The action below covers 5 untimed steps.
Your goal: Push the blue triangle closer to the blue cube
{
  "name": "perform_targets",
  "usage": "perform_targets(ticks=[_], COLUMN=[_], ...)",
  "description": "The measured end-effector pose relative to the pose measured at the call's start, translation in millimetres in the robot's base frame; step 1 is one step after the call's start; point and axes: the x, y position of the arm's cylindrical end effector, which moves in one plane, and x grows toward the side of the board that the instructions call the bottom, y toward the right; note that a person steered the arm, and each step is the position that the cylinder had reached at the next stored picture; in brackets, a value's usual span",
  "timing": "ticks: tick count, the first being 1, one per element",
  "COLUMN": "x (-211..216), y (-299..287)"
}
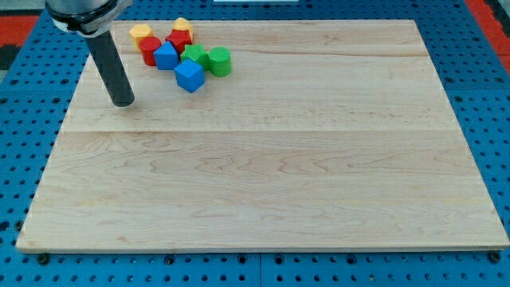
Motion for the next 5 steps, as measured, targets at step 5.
perform_targets(ticks=[5], x=[-29.6], y=[95.9])
